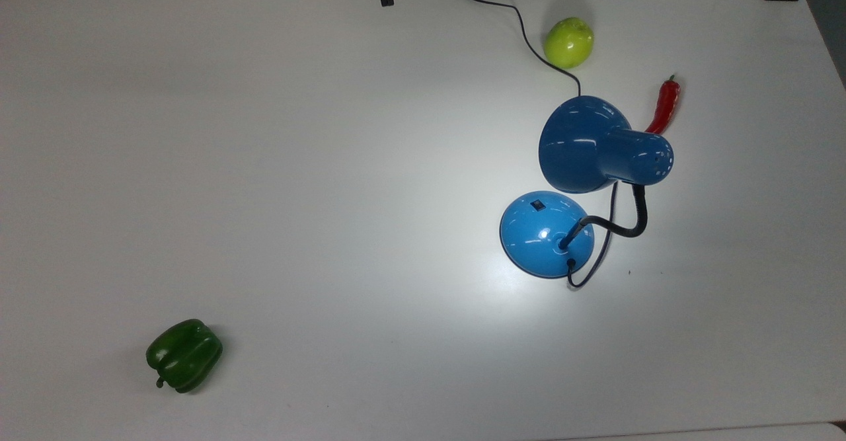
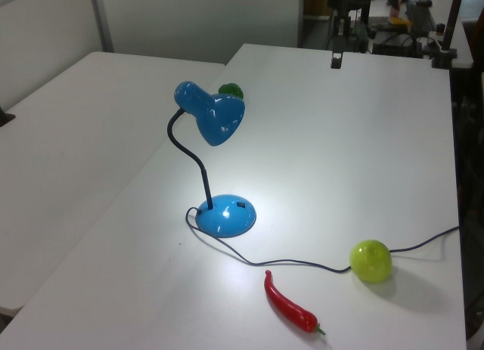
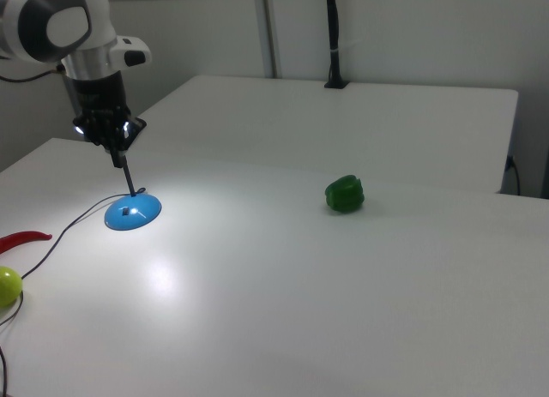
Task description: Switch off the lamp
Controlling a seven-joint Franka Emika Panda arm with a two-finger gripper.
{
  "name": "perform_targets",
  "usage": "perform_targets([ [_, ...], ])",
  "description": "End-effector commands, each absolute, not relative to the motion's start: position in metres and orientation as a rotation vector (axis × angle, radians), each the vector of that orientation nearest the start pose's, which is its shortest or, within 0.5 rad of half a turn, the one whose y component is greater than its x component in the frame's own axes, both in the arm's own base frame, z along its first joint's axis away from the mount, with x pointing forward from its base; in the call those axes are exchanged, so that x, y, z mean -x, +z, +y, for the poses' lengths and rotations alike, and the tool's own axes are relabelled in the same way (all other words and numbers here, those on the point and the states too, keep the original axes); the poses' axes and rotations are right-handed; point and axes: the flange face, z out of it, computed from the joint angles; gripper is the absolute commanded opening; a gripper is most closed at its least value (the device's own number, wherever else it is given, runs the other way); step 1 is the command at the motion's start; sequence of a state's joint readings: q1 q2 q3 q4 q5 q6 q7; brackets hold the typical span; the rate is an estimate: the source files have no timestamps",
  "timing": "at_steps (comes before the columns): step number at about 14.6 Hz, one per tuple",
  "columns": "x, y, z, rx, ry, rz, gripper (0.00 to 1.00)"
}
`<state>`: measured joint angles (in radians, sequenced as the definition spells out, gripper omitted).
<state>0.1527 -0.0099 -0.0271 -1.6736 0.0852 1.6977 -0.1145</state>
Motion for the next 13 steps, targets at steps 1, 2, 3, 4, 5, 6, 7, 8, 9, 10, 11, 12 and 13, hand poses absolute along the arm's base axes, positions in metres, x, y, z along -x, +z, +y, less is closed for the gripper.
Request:
perform_targets([
  [1, -0.551, 0.585, 0.088, 2.993, -0.037, -0.347, 0.0],
  [2, -0.553, 0.579, 0.091, 2.991, -0.036, -0.348, 0.0],
  [3, -0.553, 0.568, 0.096, 2.991, -0.023, -0.353, 0.0],
  [4, -0.552, 0.561, 0.101, 2.991, -0.02, -0.359, 0.0],
  [5, -0.554, 0.554, 0.107, 2.989, -0.023, -0.369, 0.0],
  [6, -0.555, 0.55, 0.113, 2.987, -0.038, -0.379, 0.0],
  [7, -0.558, 0.541, 0.12, 2.987, -0.041, -0.386, 0.0],
  [8, -0.561, 0.536, 0.125, 2.989, -0.052, -0.365, 0.0],
  [9, -0.562, 0.528, 0.129, 2.991, -0.051, -0.355, 0.0],
  [10, -0.56, 0.512, 0.141, 2.991, -0.053, -0.381, 0.0],
  [11, -0.56, 0.505, 0.147, 2.988, -0.091, -0.387, 0.0],
  [12, -0.561, 0.497, 0.148, 2.987, -0.119, -0.386, 0.0],
  [13, -0.562, 0.489, 0.15, 2.986, -0.139, -0.385, 0.0],
])
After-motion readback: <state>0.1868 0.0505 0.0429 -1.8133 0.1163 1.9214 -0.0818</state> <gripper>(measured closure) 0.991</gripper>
